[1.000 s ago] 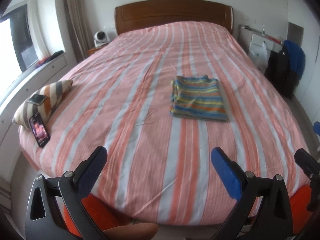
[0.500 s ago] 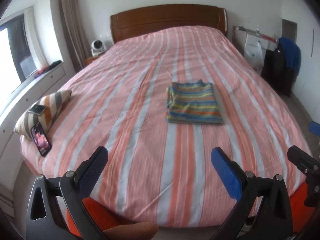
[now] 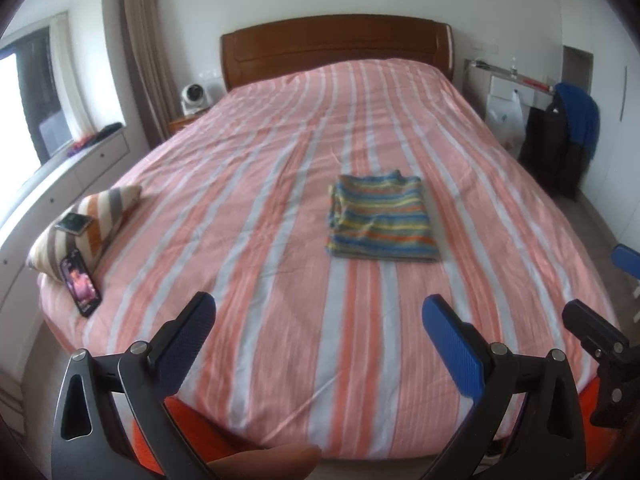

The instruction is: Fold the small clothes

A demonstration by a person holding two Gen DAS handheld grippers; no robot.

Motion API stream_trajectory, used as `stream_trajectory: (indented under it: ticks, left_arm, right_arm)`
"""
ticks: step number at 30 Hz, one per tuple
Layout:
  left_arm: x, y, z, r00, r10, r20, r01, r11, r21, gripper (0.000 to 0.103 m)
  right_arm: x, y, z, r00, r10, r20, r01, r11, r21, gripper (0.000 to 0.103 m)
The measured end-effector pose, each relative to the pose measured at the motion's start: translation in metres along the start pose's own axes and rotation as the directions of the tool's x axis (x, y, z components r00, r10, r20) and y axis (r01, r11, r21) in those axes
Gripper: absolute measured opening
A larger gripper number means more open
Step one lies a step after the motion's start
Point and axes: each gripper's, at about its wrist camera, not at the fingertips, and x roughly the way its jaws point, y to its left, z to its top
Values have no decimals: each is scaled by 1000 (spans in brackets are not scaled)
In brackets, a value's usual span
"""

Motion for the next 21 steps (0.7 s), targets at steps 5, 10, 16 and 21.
stream_trajectory:
  ticks: [5,10,16,21]
  left_arm:
    - [1,-3,5,1000,3,5,-3,1000,4,103]
    - [3,-7,5,1000,2,-7,-2,1000,9,103]
    - [9,-11,6,1000,-2,-27,2,1000,17,103]
    - [7,-12,4,999,-34,-20,34,999,9,103]
  right_arm:
    - [-3,-2,6,998,-55,8,55,999,2,102]
    - [-2,-7,7,995,-99,-13,99,995,19,102]
    - [1,-15,4,993,-112,-36,113,993,37,102]
    - [3,-17,1,992,-117,-44,118,992,35,102]
